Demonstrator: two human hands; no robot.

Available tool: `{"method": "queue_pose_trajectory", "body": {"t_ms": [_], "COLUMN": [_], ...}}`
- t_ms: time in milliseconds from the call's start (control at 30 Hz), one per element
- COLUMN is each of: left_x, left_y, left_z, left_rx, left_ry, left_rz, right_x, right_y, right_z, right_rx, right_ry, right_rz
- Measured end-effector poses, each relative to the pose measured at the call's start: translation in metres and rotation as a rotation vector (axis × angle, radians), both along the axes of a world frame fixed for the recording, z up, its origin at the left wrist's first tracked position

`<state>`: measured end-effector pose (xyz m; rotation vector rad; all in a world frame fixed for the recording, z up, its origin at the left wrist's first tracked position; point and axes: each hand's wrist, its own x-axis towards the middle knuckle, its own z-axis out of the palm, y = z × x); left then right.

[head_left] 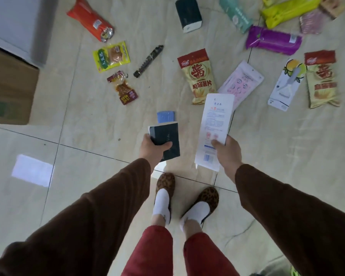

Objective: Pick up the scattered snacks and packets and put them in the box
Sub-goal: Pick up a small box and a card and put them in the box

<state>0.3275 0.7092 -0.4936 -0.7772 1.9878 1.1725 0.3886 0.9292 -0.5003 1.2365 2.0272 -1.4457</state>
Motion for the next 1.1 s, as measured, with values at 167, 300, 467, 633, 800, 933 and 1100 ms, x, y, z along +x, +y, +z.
{"method": "queue_pose_trajectory", "body": {"t_ms": [167, 300, 467, 633, 800, 933, 1100], "left_x": [-0.006, -0.010, -0.016, -0.035, -0.065, -0.091, -0.123], "left_y": [-0.085, -0.173, -0.295, -0.406, -0.497, -0.552, -0.609], "left_z": [0.078, 0.116, 0.156, 0.200, 0.227, 0.239, 0.244], "left_rx": [0.031, 0.043, 0.071, 0.115, 0.087, 0.060, 0.028], "left_ry": [0.062, 0.097, 0.125, 0.150, 0.175, 0.195, 0.180], "left_rz": [0.147, 0.276, 0.370, 0.455, 0.473, 0.476, 0.475], "right_x": [-0.032, -0.054, -0.076, -0.100, -0.133, -0.167, -0.207], "right_y": [-0.084, -0.165, -0.278, -0.390, -0.478, -0.537, -0.602], "right_z": [0.070, 0.113, 0.159, 0.196, 0.216, 0.226, 0.230], "right_rx": [-0.035, -0.055, -0.024, -0.040, -0.079, -0.094, -0.114], "right_ry": [0.049, 0.084, 0.102, 0.141, 0.149, 0.165, 0.174], "right_rz": [0.098, 0.194, 0.287, 0.312, 0.365, 0.413, 0.419]}}
